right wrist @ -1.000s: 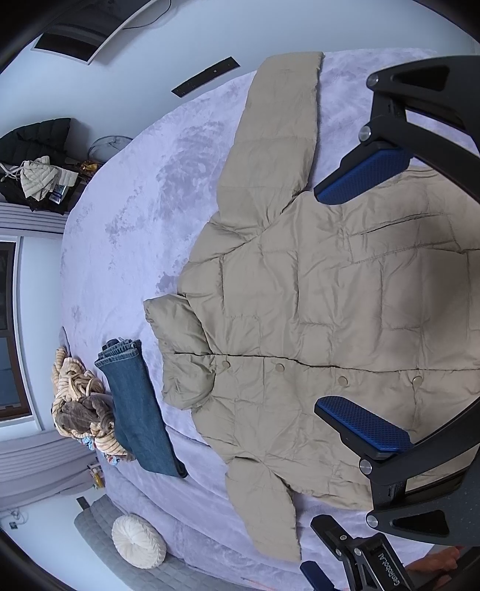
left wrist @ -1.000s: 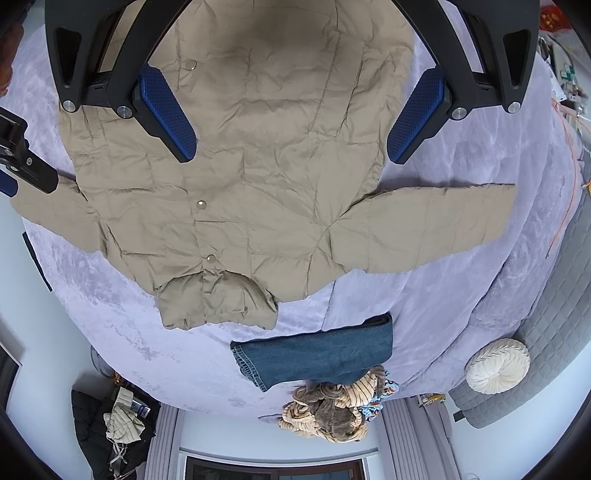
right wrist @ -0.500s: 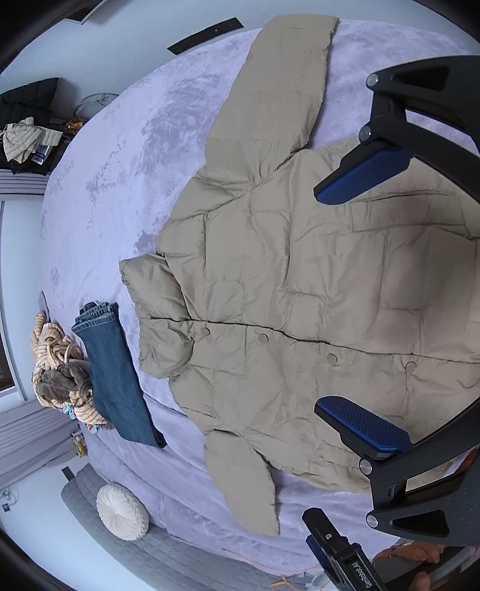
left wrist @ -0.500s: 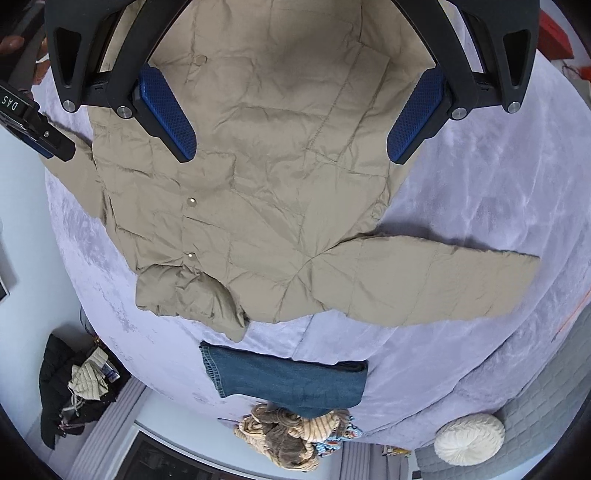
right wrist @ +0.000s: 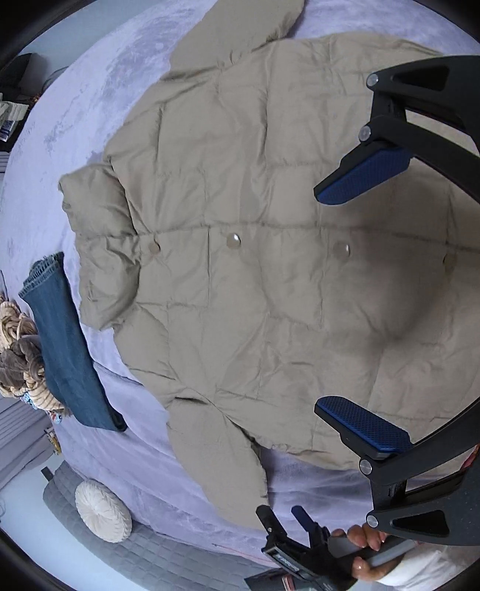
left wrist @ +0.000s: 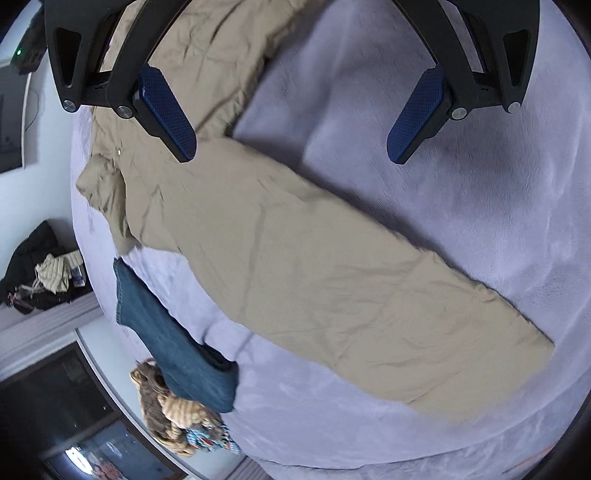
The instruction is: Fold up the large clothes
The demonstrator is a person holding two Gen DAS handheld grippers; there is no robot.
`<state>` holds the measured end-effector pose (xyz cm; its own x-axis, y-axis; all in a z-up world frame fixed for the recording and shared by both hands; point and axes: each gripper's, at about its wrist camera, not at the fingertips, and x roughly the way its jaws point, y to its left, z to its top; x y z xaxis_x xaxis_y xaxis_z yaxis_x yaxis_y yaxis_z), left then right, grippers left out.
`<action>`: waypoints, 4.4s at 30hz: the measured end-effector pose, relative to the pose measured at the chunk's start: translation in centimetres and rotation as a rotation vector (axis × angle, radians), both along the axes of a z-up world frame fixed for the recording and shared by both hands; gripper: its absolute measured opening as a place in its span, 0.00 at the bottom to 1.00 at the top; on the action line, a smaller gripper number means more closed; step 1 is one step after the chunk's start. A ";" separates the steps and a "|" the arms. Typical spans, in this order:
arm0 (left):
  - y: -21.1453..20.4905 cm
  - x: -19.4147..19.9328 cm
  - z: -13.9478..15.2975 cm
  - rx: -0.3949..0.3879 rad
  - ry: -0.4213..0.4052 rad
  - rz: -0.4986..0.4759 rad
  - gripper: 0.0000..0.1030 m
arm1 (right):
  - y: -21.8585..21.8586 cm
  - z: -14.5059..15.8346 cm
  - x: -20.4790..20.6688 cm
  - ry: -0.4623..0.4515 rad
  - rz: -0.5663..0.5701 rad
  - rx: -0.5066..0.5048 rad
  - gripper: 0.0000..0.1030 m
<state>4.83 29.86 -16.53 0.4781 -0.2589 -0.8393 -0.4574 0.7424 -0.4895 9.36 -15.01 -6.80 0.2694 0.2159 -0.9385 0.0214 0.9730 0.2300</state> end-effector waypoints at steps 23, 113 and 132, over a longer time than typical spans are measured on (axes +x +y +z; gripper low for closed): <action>9.0 7.0 2.5 0.243 -0.221 0.049 0.09 | 14.6 -7.4 11.1 -0.015 0.005 0.356 0.26; -19.2 11.8 -1.5 0.540 -0.040 -0.499 0.51 | -10.3 -8.3 10.8 -0.074 -0.190 0.034 0.15; -29.0 7.1 5.4 0.494 -0.085 -0.589 0.79 | -23.4 -6.5 -0.5 -0.064 -0.485 0.401 0.47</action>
<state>11.90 0.82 -11.16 0.4457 -0.0954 -0.8901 0.1049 0.9930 -0.0540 8.91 -38.39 -13.31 0.4774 0.3865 -0.7891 0.4128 0.6941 0.5897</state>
